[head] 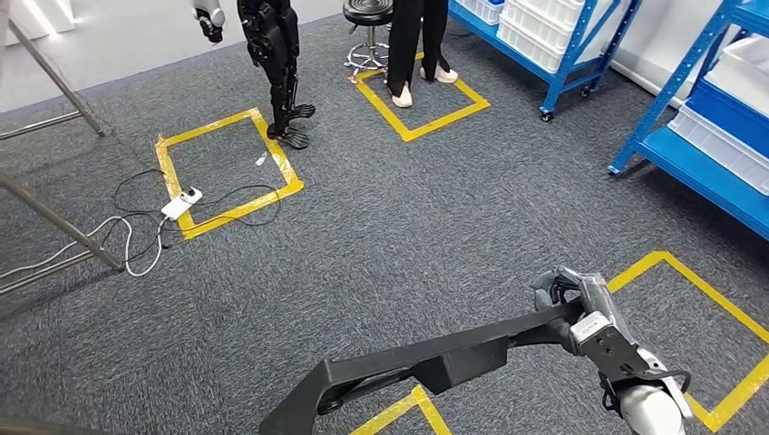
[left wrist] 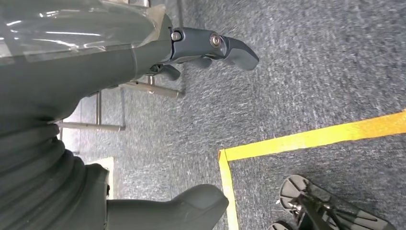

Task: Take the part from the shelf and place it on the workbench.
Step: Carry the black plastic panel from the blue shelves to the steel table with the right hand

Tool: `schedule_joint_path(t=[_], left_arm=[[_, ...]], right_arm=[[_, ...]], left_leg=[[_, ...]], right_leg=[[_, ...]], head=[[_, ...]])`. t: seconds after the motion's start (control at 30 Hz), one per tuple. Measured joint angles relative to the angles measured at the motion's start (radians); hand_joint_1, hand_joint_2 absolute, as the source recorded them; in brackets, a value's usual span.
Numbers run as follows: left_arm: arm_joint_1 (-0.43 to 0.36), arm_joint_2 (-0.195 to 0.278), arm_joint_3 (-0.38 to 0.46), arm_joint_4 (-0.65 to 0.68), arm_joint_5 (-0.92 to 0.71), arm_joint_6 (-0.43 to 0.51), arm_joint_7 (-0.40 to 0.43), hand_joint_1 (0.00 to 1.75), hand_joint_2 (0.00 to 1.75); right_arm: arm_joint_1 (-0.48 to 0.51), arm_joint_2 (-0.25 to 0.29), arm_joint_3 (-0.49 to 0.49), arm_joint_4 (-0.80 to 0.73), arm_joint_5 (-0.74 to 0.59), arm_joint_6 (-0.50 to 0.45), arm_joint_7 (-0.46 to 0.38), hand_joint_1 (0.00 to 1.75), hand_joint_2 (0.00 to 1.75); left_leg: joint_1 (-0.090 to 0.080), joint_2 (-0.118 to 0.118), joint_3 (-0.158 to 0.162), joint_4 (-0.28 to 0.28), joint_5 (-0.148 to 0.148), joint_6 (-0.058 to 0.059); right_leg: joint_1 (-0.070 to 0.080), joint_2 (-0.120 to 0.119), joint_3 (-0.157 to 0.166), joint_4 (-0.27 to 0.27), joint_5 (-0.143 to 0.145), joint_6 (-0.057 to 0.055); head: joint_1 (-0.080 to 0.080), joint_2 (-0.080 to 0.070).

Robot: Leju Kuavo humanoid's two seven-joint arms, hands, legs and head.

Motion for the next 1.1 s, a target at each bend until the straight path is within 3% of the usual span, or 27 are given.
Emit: schedule_joint_path(t=[0.07, 0.13, 0.23, 0.3, 0.4, 0.47, 0.5, 0.57, 0.6, 0.67, 0.73, 0.8, 0.83, 0.9, 0.97, 1.0, 1.03, 1.1], left_arm=[[0.0, 0.001, 0.0, 0.0, -0.002, -0.001, 0.0, 0.0, 1.75], [-0.001, 0.002, 0.0, 0.0, -0.003, -0.003, 0.0, 0.0, 1.75], [-0.001, 0.003, 0.0, 0.0, -0.005, -0.006, 0.0, 0.0, 1.75], [-0.001, 0.004, 0.0, 0.0, -0.007, -0.007, 0.0, 0.0, 1.75], [-0.001, 0.006, 0.0, 0.0, -0.014, -0.009, 0.0, 0.0, 1.75], [-0.001, 0.006, 0.0, 0.0, -0.017, -0.01, 0.0, 0.0, 1.75], [0.0, 0.006, 0.0, 0.0, -0.018, -0.011, 0.0, 0.0, 1.75], [0.0, 0.007, 0.0, 0.0, -0.022, -0.014, -0.001, 0.0, 1.75], [0.0, 0.008, 0.0, 0.0, -0.023, -0.015, -0.001, 0.0, 1.75], [0.0, 0.01, 0.0, 0.0, -0.026, -0.018, -0.003, 0.0, 1.75], [0.002, 0.012, 0.0, 0.0, -0.029, -0.02, -0.003, 0.0, 1.75], [0.003, 0.014, 0.0, 0.0, -0.033, -0.021, -0.004, 0.0, 1.75], [0.003, 0.016, 0.0, 0.0, -0.035, -0.022, -0.004, 0.0, 1.75], [0.002, 0.018, -0.001, 0.0, -0.038, -0.025, -0.005, 0.0, 1.75], [0.002, 0.019, -0.001, 0.0, -0.042, -0.027, -0.005, 0.0, 1.75], [0.003, 0.02, -0.001, 0.0, -0.044, -0.027, -0.005, 0.0, 1.75], [0.003, 0.021, -0.001, 0.0, -0.045, -0.027, -0.005, 0.0, 1.75], [0.001, 0.023, -0.001, 0.0, -0.046, -0.027, -0.005, 0.0, 1.75]], right_arm=[[0.006, 0.002, -0.005, -0.006, 0.0, 0.0, -0.002, 1.75, 1.75], [0.01, 0.003, -0.009, -0.012, 0.0, 0.0, -0.004, 1.75, 1.75], [0.015, 0.004, -0.012, -0.018, 0.0, 0.0, -0.004, 1.75, 1.75], [0.017, 0.004, -0.018, -0.021, -0.001, 0.0, -0.005, 1.75, 1.75], [0.026, 0.003, -0.033, -0.022, -0.006, 0.0, -0.007, 1.75, 1.75], [0.038, 0.004, -0.04, -0.022, -0.009, 0.0, -0.008, 1.75, 1.75], [0.043, 0.004, -0.043, -0.022, -0.01, 0.0, -0.008, 1.75, 1.75], [0.049, 0.003, -0.052, -0.026, -0.013, 0.0, -0.009, 1.75, 1.75], [0.051, 0.004, -0.056, -0.028, -0.015, 0.0, -0.01, 1.75, 1.75], [0.054, 0.003, -0.061, -0.035, -0.018, 0.0, -0.011, 1.75, 1.75], [0.059, 0.003, -0.067, -0.041, -0.022, 0.0, -0.013, 1.75, 1.75], [0.065, 0.003, -0.075, -0.051, -0.026, 0.0, -0.014, 1.75, 1.75], [0.069, 0.003, -0.079, -0.056, -0.027, 0.0, -0.015, 1.75, 1.75], [0.08, 0.005, -0.085, -0.064, -0.029, 0.001, -0.015, 1.75, 1.75], [0.091, 0.009, -0.088, -0.07, -0.029, 0.001, -0.015, 1.75, 1.75], [0.095, 0.012, -0.091, -0.074, -0.029, 0.001, -0.015, 1.75, 1.75], [0.098, 0.015, -0.093, -0.077, -0.029, 0.001, -0.015, 1.75, 1.75], [0.101, 0.021, -0.099, -0.084, -0.029, 0.001, -0.016, 1.75, 1.75]], left_leg=[[-0.001, 0.021, 0.072, -0.138, 0.063, 0.008], [-0.005, 0.038, 0.125, -0.24, 0.096, 0.014], [-0.01, 0.028, 0.133, -0.263, 0.103, 0.026], [-0.008, 0.019, 0.141, -0.277, 0.113, 0.041], [-0.008, 0.001, 0.145, -0.283, 0.119, 0.052], [-0.009, -0.015, 0.144, -0.283, 0.119, 0.052], [-0.009, -0.024, 0.144, -0.282, 0.119, 0.051], [-0.008, -0.039, 0.145, -0.279, 0.117, 0.048], [-0.01, -0.045, 0.145, -0.275, 0.115, 0.044], [-0.013, -0.052, 0.141, -0.271, 0.112, 0.034], [-0.013, -0.057, 0.139, -0.269, 0.111, 0.025], [-0.011, -0.043, 0.127, -0.243, 0.091, 0.016], [-0.008, -0.031, 0.109, -0.203, 0.066, 0.011], [-0.004, -0.009, 0.047, -0.074, 0.0, 0.002], [0.0, -0.004, -0.001, 0.019, -0.028, -0.003], [0.001, -0.002, 0.002, 0.012, -0.013, -0.003], [0.002, 0.003, 0.025, -0.035, 0.017, -0.002], [0.0, 0.024, 0.098, -0.174, 0.077, 0.003]], right_leg=[[0.002, -0.008, 0.002, 0.0, -0.001, 0.001], [0.009, -0.014, 0.004, 0.0, -0.005, 0.008], [0.015, -0.024, 0.005, -0.002, -0.008, 0.024], [0.014, -0.01, -0.007, 0.029, -0.028, 0.029], [0.008, 0.022, -0.091, 0.205, -0.107, 0.021], [0.007, 0.027, -0.131, 0.279, -0.125, 0.029], [0.006, 0.028, -0.121, 0.255, -0.109, 0.037], [0.001, 0.037, -0.058, 0.12, -0.051, 0.054], [0.0, 0.043, -0.027, 0.055, -0.026, 0.056], [0.003, 0.051, 0.0, -0.002, -0.005, 0.047], [0.003, 0.044, 0.001, -0.002, -0.001, 0.034], [-0.004, 0.037, 0.002, -0.005, 0.003, 0.02], [-0.006, 0.032, 0.004, -0.006, 0.003, 0.012], [-0.002, 0.021, 0.005, -0.006, 0.001, 0.001], [0.002, 0.01, 0.005, -0.006, 0.0, -0.001], [0.002, 0.005, 0.006, -0.006, -0.001, -0.002], [0.003, 0.0, 0.008, -0.006, -0.002, -0.002], [0.006, -0.007, 0.012, -0.005, -0.005, 0.002]], head=[[0.0, 0.0], [0.001, 0.0], [0.003, 0.0], [0.004, 0.0], [0.007, 0.0], [0.007, 0.0], [0.008, 0.0], [0.008, 0.0], [0.009, 0.0], [0.009, 0.0], [0.007, 0.0], [0.005, 0.0], [0.003, 0.0], [-0.001, 0.0], [-0.001, 0.0], [-0.001, 0.0], [-0.001, 0.0], [-0.001, 0.0]])
